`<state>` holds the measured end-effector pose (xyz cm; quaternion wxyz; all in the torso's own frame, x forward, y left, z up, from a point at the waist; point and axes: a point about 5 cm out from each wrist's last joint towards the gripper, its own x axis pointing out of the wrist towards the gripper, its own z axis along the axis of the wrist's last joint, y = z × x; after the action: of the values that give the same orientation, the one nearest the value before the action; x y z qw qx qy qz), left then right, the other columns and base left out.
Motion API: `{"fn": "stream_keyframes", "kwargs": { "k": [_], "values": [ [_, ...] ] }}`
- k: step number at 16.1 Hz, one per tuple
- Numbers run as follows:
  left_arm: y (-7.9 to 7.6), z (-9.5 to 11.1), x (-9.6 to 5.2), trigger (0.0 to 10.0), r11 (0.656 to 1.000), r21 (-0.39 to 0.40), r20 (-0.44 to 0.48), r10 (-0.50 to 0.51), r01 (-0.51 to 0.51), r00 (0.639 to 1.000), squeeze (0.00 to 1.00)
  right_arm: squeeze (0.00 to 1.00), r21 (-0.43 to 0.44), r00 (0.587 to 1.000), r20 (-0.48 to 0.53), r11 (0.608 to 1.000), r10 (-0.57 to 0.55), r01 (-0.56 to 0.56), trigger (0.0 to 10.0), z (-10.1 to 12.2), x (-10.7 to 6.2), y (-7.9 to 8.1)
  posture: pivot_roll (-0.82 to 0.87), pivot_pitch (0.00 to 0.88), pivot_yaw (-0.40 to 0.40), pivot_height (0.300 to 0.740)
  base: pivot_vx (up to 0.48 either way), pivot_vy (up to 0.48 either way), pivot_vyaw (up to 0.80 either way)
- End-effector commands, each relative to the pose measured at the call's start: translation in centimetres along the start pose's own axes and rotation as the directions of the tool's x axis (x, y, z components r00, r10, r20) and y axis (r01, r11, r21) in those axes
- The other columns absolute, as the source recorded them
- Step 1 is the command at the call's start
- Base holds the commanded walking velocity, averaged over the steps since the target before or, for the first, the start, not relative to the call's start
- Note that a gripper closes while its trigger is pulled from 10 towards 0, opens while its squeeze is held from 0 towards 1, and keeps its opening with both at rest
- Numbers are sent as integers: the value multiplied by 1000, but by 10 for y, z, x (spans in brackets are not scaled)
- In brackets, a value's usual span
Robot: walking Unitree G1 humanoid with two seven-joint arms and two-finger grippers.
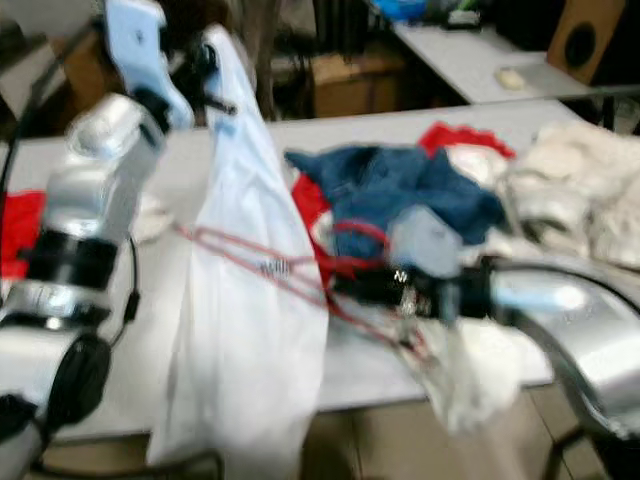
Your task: Hang hanger
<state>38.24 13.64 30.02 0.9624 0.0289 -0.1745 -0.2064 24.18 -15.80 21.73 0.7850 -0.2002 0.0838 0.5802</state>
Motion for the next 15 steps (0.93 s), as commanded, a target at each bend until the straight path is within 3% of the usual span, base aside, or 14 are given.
{"fn": "stream_keyframes", "kwargs": {
  "k": [1,3,4,5,6,7,8,9,11,12,13,14,15],
  "values": [
    [0,17,-2,10000,1000,7,58,-25,25,998,0,0,-26,1000,-30,1000,5,-6,10000,-2,4,-6,-166,0,62,740,0,0,0],
    [-5,33,-4,10000,996,13,126,-86,85,988,0,0,-71,997,-64,997,-45,40,10000,-1,14,-22,-165,0,55,740,0,0,0],
    [-9,53,-6,10000,991,10,212,-134,135,968,0,0,-126,984,-78,981,-158,147,10000,5,22,-49,-159,0,46,740,0,0,0],
    [-10,60,-8,10000,989,7,241,-144,146,960,0,0,-145,977,-79,972,-198,185,10000,8,25,-59,-159,0,46,740,0,0,0],
    [-9,84,-11,10000,987,-23,337,-143,160,931,0,0,-229,941,-40,919,-337,320,10000,24,27,-93,-152,0,40,740,0,0,0],
    [-5,114,-16,10000,986,-42,466,-126,164,876,0,0,-259,779,175,735,-602,627,10000,72,13,-142,-143,0,32,740,0,0,0],
    [-2,126,-20,10000,984,-69,523,-106,167,845,0,0,-146,634,370,632,-679,761,10000,108,-6,-158,-136,0,26,740,0,0,0],
    [0,133,-24,10000,981,-87,557,-97,174,825,0,0,-89,573,474,611,-669,787,10000,128,-18,-162,-135,0,24,740,0,0,0],
    [-4,126,-26,10000,978,-94,542,-106,185,834,0,0,-176,652,418,648,-633,741,10000,120,-12,-162,-135,0,18,740,0,0,0],
    [-9,114,-24,10000,978,-102,502,-109,183,858,0,0,-231,709,359,678,-607,698,10000,103,-4,-159,-137,0,19,740,0,0,0],
    [-16,95,-21,10000,977,-129,443,-99,172,891,0,0,-274,785,287,739,-549,616,10000,80,6,-150,-141,0,22,740,0,0,0],
    [-21,84,-20,10000,974,-153,405,-91,165,910,0,0,-299,830,249,776,-499,556,10000,64,13,-145,-143,0,27,740,0,0,0],
    [-23,81,-20,10000,973,-161,394,-88,164,915,0,0,-305,841,245,785,-483,539,10000,60,15,-145,-146,0,30,740,0,0,0]
  ]
}}
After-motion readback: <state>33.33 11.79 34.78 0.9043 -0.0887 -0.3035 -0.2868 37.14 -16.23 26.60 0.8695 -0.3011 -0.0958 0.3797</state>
